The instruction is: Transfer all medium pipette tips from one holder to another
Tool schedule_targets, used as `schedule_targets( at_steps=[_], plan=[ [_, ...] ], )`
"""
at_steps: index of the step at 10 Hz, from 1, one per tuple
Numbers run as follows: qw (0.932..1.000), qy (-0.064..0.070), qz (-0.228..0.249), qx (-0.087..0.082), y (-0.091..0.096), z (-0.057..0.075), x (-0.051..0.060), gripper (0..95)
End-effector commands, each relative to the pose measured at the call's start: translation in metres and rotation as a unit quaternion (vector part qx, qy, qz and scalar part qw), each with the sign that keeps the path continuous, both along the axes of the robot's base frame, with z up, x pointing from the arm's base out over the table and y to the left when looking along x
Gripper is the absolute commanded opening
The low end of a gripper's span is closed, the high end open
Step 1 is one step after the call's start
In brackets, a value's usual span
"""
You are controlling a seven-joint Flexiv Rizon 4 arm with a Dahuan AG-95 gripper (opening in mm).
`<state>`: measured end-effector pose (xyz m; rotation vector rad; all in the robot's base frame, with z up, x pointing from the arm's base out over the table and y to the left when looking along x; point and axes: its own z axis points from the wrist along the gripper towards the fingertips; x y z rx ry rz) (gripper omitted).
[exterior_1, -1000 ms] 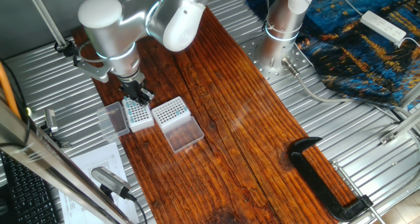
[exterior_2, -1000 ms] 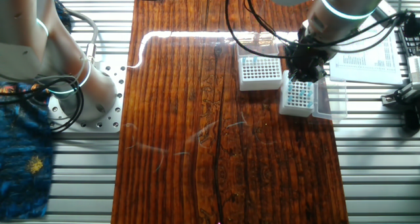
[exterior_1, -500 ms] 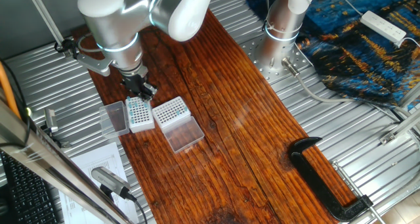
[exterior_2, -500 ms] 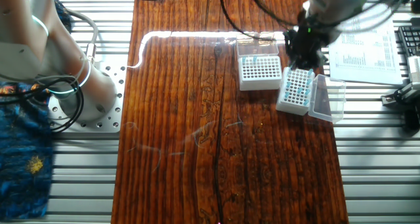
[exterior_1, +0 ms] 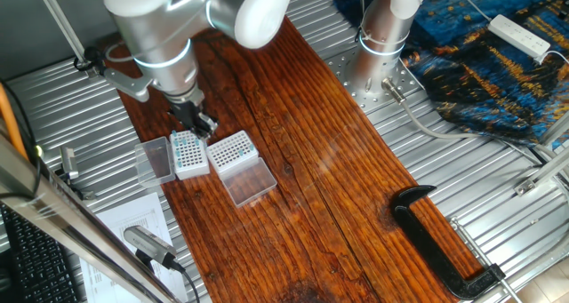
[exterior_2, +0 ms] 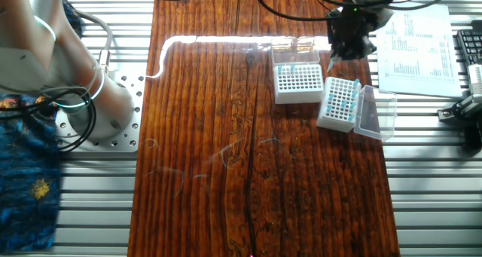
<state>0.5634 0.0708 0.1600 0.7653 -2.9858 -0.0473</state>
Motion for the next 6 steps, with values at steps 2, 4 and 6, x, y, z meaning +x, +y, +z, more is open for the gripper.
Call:
schedule_targets(
  at_steps=[2, 4, 6],
  plan=[
    [0.9996, 0.004, -0.027, -0.003, 0.015, -0.018, -0.008, 0.0],
    [0.9996, 0.005, -0.026, -0.001, 0.015, -0.021, -0.013, 0.0],
    [0.9993, 0.015, -0.035, -0.001, 0.016, -0.022, -0.017, 0.0]
  ],
)
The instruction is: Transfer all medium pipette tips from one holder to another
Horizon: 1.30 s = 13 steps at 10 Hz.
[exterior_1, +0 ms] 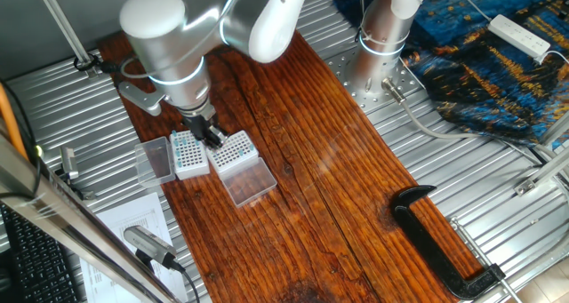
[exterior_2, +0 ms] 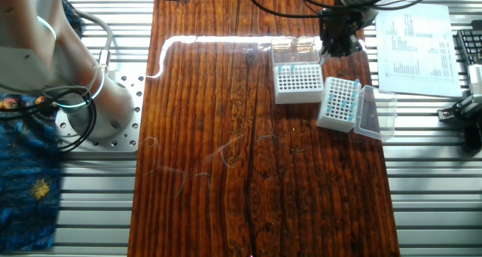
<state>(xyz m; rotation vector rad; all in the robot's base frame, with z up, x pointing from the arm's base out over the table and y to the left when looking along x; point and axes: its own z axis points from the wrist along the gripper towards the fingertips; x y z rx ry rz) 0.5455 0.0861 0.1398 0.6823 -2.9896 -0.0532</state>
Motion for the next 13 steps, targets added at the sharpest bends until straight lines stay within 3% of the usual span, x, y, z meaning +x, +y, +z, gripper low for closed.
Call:
schedule_targets(
  at_steps=[1, 7, 13],
  plan=[
    [0.9999, 0.008, -0.008, 0.0, 0.001, -0.004, -0.003, 0.0],
    [0.9996, 0.022, -0.019, 0.001, 0.007, -0.008, -0.019, 0.0],
    [0.9996, 0.022, -0.019, -0.002, 0.009, -0.008, -0.026, 0.0]
  ],
)
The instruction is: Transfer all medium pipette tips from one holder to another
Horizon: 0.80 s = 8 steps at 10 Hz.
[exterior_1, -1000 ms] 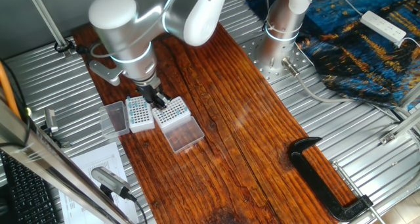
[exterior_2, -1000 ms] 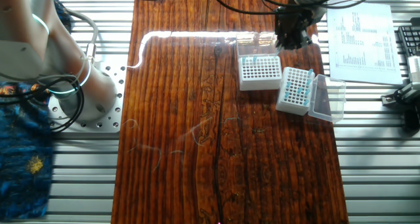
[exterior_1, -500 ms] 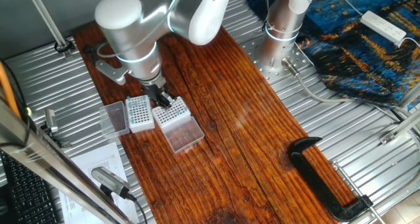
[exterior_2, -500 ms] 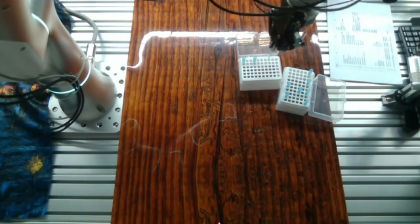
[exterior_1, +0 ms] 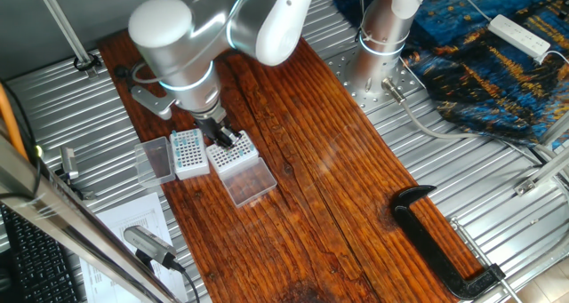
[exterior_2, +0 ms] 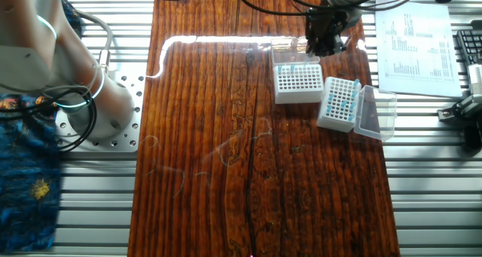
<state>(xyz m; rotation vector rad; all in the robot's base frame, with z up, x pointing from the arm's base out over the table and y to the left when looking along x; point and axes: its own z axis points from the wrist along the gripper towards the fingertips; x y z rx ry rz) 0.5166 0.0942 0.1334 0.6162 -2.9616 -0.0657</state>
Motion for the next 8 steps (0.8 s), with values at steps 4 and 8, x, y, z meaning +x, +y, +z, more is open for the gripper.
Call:
schedule_targets(
  at_steps=[4, 8],
  plan=[
    [1.0, 0.0, 0.0, -0.007, 0.0004, -0.0021, 0.0021, 0.0],
    [1.0, -0.002, 0.001, -0.009, -0.0009, -0.0056, 0.0038, 0.0]
  ],
)
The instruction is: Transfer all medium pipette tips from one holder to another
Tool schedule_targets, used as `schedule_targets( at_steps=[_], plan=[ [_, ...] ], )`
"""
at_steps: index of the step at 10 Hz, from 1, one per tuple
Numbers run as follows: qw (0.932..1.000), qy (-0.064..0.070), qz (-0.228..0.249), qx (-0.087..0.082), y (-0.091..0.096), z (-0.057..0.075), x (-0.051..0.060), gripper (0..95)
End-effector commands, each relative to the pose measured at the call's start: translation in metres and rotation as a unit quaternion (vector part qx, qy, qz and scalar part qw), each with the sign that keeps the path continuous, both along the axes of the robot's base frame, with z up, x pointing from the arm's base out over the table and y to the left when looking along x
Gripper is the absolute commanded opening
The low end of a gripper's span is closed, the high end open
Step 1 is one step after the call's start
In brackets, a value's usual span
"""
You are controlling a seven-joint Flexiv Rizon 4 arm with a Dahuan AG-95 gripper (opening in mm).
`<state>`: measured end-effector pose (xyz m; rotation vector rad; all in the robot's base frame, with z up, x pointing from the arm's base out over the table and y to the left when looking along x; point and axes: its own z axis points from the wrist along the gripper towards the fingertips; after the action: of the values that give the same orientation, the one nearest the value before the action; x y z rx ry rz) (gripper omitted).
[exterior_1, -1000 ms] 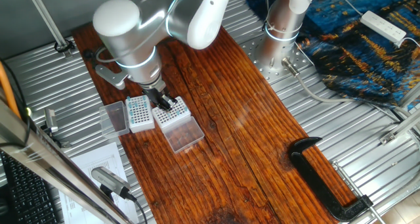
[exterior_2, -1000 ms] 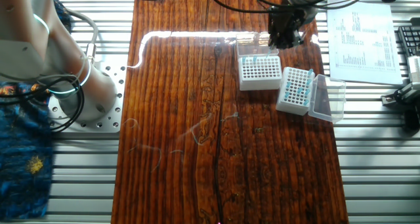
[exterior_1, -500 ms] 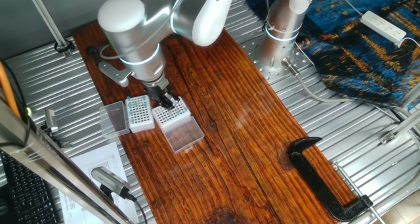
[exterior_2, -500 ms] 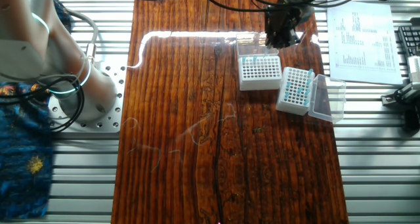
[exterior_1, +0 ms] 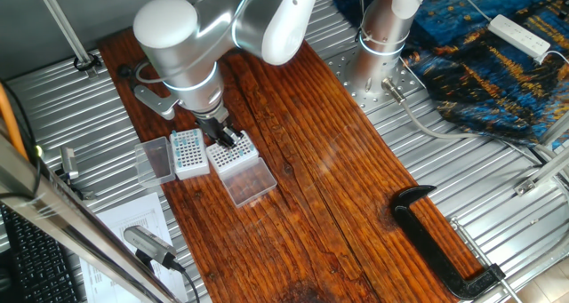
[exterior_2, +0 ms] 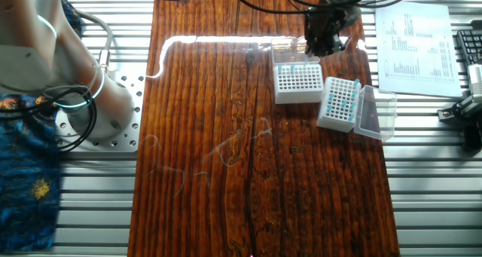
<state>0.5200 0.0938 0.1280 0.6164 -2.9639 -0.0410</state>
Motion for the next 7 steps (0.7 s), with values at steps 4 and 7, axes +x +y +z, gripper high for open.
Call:
schedule_targets(
  at_steps=[4, 7],
  plan=[
    [1.0, -0.002, 0.002, 0.001, -0.0027, -0.0072, 0.0038, 0.0],
    [1.0, -0.002, 0.007, 0.003, -0.003, -0.0085, 0.0044, 0.0]
  ],
)
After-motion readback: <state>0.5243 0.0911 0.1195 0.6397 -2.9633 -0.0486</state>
